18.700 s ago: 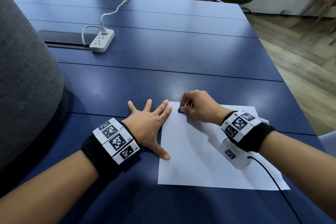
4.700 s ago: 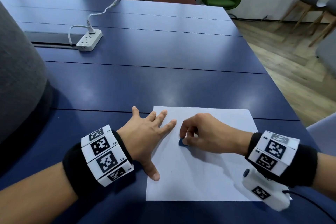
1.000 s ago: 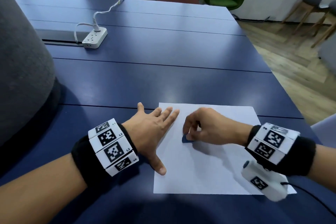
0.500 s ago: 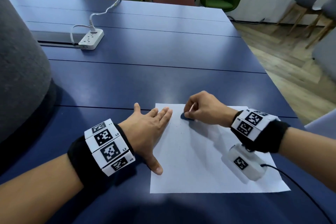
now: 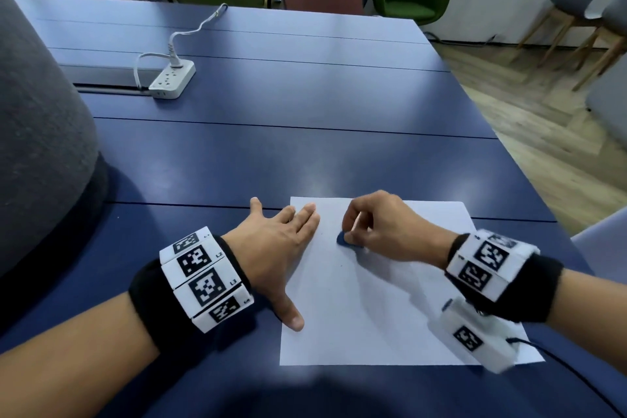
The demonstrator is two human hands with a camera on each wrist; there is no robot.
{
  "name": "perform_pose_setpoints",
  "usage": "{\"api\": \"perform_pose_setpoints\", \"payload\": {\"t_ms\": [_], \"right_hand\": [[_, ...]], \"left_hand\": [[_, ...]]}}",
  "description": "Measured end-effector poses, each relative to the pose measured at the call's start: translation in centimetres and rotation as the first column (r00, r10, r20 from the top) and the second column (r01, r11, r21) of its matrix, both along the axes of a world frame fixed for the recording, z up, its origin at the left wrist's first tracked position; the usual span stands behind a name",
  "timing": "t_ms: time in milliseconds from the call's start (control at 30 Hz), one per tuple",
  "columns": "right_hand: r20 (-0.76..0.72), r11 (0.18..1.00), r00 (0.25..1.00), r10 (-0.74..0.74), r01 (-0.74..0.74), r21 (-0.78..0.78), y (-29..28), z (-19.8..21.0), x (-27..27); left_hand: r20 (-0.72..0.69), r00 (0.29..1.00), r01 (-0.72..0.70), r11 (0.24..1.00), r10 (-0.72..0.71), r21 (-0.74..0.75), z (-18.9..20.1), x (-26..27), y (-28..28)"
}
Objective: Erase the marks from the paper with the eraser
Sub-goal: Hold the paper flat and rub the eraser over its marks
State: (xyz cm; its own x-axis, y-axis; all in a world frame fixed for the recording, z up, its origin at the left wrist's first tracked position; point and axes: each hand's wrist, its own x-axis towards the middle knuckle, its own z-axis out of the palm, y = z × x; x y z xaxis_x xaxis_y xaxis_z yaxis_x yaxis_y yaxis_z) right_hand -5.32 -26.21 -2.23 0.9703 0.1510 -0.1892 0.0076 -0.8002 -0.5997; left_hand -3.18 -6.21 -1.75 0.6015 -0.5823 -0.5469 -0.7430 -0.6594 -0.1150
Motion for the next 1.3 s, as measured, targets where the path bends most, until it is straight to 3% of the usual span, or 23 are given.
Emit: {"api": "perform_pose_setpoints", "payload": {"t_ms": [133, 300, 433, 700, 833, 933, 1033, 1100, 1200, 1300], "right_hand": [[-0.049, 0.984, 0.983, 0.174, -0.175, -0.016, 0.1, 0.3, -3.4], [0.036, 0.982, 0.991, 0.132, -0.126, -0.139, -3.6, -0.6, -6.3], [-0.002, 0.957, 0.981, 0.193, -0.189, -0.219, -6.4, -0.6, -8.5], [-0.002, 0.93, 0.971, 0.238, -0.228, -0.289, -6.7, -1.1, -9.1], [-0.031, 0.937, 0.976, 0.216, -0.216, -0.273, -6.5, -0.7, -8.8], [-0.043, 0.935, 0.979, 0.201, -0.205, -0.289, -6.5, -0.8, -8.7], [-0.031, 0.937, 0.977, 0.209, -0.209, -0.281, -6.8, -1.1, -8.6], [-0.019, 0.941, 0.978, 0.209, -0.207, -0.267, -6.9, -1.3, -8.6], [-0.003, 0.946, 0.977, 0.213, -0.207, -0.249, -7.2, -1.6, -8.6], [-0.003, 0.944, 0.975, 0.222, -0.216, -0.249, -7.2, -1.7, -8.5]], "left_hand": [[-0.003, 1.0, -0.001, 1.0, 0.001, 0.005, -0.1, 0.1, -0.1], [-0.01, 1.0, 0.006, 0.999, -0.007, -0.033, -0.2, 0.1, 0.2], [-0.027, 1.0, 0.01, 0.998, -0.012, -0.069, -0.5, 0.3, 0.6], [-0.072, 0.997, -0.024, 0.998, 0.02, -0.054, -0.1, -0.2, 0.5], [0.006, 0.979, 0.201, 0.966, -0.203, -0.164, -0.5, -3.1, -2.2], [0.017, 0.902, 0.423, 0.877, -0.43, -0.228, -2.0, -6.6, -3.7], [0.014, 0.862, 0.496, 0.836, -0.507, -0.234, -3.4, -8.0, -3.1], [-0.032, 0.91, 0.393, 0.887, -0.412, -0.243, -3.4, -7.6, -2.1], [-0.097, 0.983, 0.145, 0.983, -0.156, -0.114, -2.5, -6.4, -0.3], [-0.035, 0.995, -0.091, 0.996, 0.09, -0.023, -2.1, -4.9, 1.3]]}}
